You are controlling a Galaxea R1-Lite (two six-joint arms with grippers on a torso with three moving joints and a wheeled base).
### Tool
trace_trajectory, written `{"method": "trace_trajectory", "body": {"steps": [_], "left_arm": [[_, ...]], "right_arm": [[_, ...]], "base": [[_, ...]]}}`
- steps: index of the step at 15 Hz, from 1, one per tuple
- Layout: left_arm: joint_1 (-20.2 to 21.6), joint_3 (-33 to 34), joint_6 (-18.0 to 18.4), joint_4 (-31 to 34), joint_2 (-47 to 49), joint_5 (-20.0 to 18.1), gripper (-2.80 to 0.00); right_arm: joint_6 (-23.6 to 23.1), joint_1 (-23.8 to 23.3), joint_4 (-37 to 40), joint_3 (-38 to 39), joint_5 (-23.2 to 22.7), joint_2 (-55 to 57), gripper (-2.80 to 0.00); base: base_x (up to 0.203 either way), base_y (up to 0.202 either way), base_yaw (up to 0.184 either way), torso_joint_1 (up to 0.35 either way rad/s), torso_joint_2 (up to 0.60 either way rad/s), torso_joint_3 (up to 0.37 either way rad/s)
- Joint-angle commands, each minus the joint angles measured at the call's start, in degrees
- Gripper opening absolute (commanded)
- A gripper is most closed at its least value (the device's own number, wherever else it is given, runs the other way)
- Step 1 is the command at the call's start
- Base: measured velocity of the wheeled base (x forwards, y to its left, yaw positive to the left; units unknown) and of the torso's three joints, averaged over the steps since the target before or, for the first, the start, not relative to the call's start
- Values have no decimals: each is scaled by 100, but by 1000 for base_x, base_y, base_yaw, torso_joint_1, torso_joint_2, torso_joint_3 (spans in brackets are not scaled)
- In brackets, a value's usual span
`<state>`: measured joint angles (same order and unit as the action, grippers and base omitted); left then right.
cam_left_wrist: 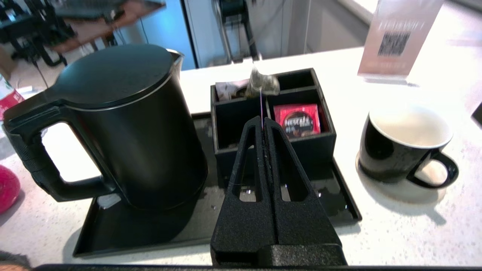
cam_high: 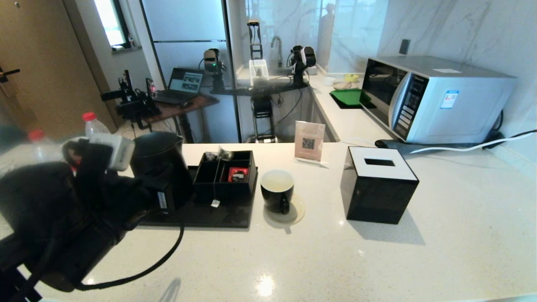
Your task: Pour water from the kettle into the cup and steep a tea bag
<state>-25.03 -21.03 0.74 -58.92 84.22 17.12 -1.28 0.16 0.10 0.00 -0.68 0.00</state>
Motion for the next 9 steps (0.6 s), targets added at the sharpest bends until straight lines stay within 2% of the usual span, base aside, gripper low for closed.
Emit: {"method": "trace_trajectory", "body": {"steps": [1,5,7,9], "left_arm": [[33,-765,-3,1189,-148,11,-280],[204,-2214,-9,2955,97,3,-280],[258,-2739,-12,3350,539,3,-280],[291,-3032,-14,3427,930,2,-280]], "right_arm": [[-4,2,-1,0,-2,0,-280],[-4,2,-1,0,-2,0,-280],[-4,2,-1,0,-2,0,-280],[-4,2,-1,0,-2,0,-280]], "base": [[0,0,0,0,0,0],[0,0,0,0,0,0],[0,0,0,0,0,0],[0,0,0,0,0,0]]}}
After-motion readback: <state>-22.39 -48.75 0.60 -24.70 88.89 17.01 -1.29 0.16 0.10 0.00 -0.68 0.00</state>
